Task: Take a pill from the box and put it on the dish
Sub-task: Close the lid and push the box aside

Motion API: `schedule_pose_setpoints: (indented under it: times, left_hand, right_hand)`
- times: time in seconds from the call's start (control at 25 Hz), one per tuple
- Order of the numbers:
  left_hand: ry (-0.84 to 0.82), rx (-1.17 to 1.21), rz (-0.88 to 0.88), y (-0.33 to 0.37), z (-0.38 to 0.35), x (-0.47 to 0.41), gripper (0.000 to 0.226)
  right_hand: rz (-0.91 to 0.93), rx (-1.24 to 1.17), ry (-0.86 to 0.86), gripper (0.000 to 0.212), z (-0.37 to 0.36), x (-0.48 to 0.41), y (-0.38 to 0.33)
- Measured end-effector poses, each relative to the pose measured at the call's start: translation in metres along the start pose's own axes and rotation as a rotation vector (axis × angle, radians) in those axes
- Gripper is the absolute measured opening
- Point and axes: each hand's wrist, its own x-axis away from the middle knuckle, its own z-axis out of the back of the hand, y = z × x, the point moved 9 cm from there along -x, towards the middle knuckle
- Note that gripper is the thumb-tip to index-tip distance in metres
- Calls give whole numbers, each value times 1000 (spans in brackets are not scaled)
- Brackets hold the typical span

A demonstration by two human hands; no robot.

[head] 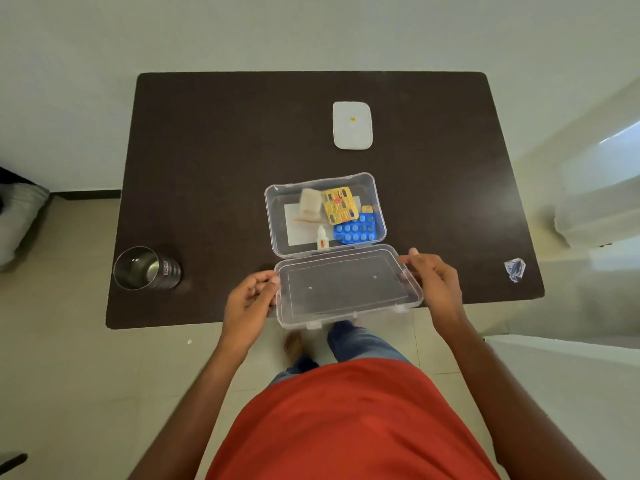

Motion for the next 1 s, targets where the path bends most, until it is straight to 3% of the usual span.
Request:
schedule_pose_setpoints:
  times: [0.12,0.24,0.36,0.52,0.76,0.88,1.0]
  left_hand:
    - [-27,3,-55,23,1,-2,24]
    - [46,-5,-149,50,4,-14,45]
    - [214,-26,-192,73,6,-40,57]
    - [412,-86,-184,101,5,-92,46]
    - [461,-304,23,84,-3,-163,41]
    - [480,-436,-30,87,-5,-173,19]
    - [453,-557,-185,104,-14,-173,21]
  right_hand:
    - [48,-98,-33,44,-1,-5,-23]
    - [185,-89,-21,59,-7,-20,-55]
    - [284,-111,9,49,-18,-49,-84]
    - [280,-5,57,41,-46,-106,-102]
    - [270,305,42,20,-74,-158,-94]
    - [277,366,10,20,-77,-166,-87]
    - [391,467,-23,25,-85,-170,-99]
